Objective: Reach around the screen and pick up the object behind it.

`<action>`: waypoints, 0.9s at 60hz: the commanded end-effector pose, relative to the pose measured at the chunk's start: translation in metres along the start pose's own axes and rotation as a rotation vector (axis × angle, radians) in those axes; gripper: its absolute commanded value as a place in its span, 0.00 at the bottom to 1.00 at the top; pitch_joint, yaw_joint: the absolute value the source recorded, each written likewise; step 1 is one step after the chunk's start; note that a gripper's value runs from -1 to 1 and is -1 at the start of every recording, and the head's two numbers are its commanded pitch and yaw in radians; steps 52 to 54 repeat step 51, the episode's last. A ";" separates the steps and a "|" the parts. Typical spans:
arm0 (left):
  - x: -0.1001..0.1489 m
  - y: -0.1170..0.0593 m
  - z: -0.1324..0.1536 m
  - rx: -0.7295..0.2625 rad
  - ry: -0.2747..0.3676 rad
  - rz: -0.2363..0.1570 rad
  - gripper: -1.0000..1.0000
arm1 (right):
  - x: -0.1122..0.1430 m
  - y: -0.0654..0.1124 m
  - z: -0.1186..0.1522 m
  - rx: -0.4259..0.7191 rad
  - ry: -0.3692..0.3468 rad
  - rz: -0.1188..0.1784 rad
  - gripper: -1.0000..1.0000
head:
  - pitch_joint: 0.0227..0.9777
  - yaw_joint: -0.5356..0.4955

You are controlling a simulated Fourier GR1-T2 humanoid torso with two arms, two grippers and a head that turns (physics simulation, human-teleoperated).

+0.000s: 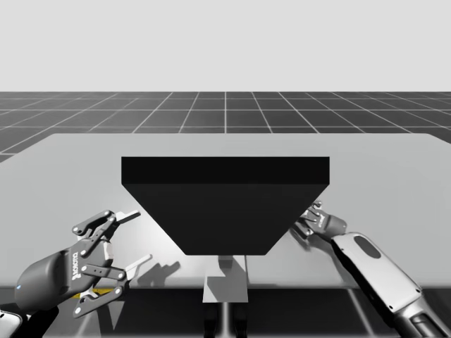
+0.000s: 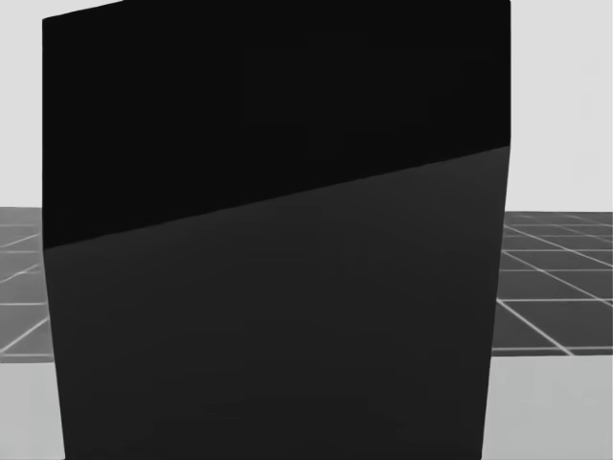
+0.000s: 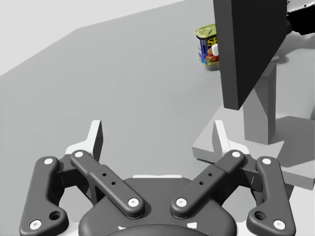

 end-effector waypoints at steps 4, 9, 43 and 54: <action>0.001 0.000 0.001 0.000 0.000 -0.002 0.00 | 0.037 -0.043 0.038 -0.212 -0.117 0.082 0.99 | 0.18 0.48; 0.001 0.000 0.001 0.000 -0.001 -0.003 0.00 | 0.048 -0.051 0.057 -0.264 -0.148 0.103 0.98 | 0.18 0.48; 0.003 0.001 0.001 0.009 0.000 -0.013 0.00 | 0.169 -0.055 0.147 -0.514 -0.378 0.322 0.98 | 0.18 0.48; 0.004 0.001 0.002 0.013 -0.002 -0.014 0.00 | 0.196 -0.042 0.147 -0.550 -0.485 0.440 0.99 | 0.18 0.49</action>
